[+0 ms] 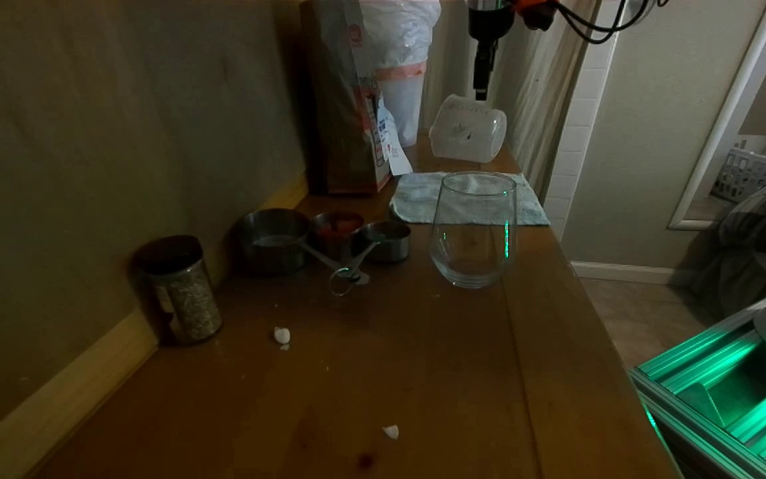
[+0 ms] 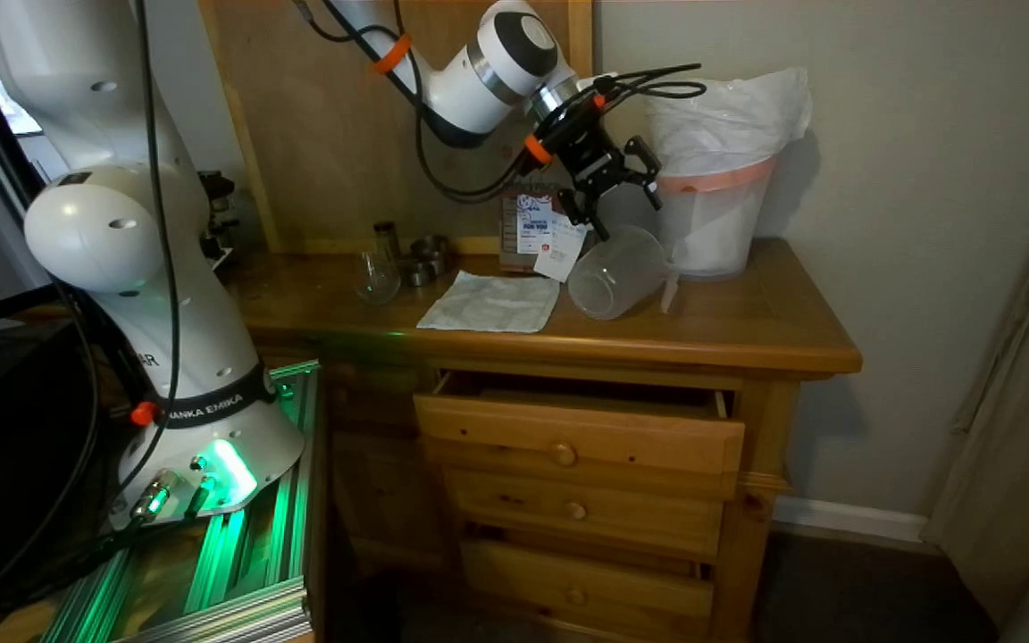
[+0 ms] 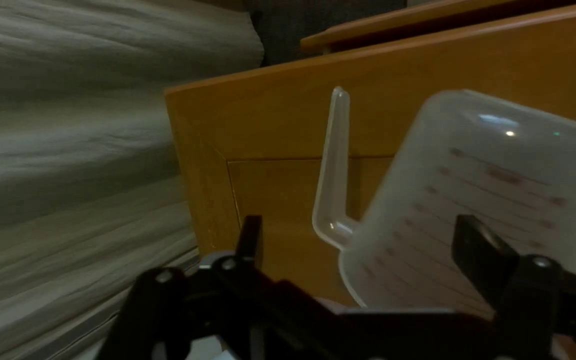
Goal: Turn the plastic jar over
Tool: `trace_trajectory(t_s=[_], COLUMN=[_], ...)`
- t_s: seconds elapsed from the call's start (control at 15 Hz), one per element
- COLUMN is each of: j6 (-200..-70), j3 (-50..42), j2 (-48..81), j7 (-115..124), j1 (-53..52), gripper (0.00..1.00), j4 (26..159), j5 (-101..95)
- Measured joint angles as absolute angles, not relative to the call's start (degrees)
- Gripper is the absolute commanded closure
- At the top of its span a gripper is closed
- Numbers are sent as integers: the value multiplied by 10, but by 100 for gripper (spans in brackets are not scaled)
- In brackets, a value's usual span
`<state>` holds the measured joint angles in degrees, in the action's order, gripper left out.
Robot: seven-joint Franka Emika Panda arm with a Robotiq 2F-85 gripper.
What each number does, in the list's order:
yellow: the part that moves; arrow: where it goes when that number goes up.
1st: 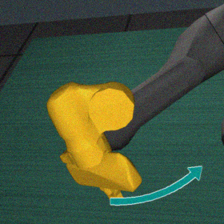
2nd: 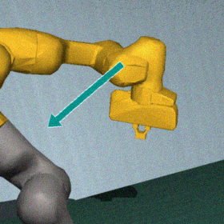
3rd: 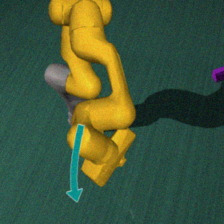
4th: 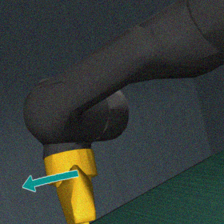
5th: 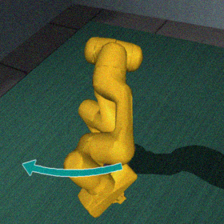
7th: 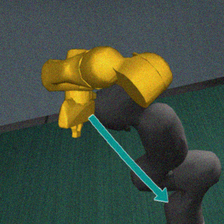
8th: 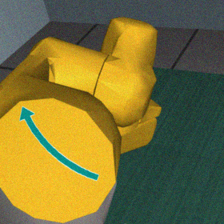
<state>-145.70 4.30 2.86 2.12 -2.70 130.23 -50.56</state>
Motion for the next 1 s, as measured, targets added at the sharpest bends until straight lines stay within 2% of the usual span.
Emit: trace_trajectory(t_s=[1.0], j6=[-1400], j3=[43], j2=[32], j7=[107], j1=[-28], gripper=[0], j4=[1250], j5=[-316])
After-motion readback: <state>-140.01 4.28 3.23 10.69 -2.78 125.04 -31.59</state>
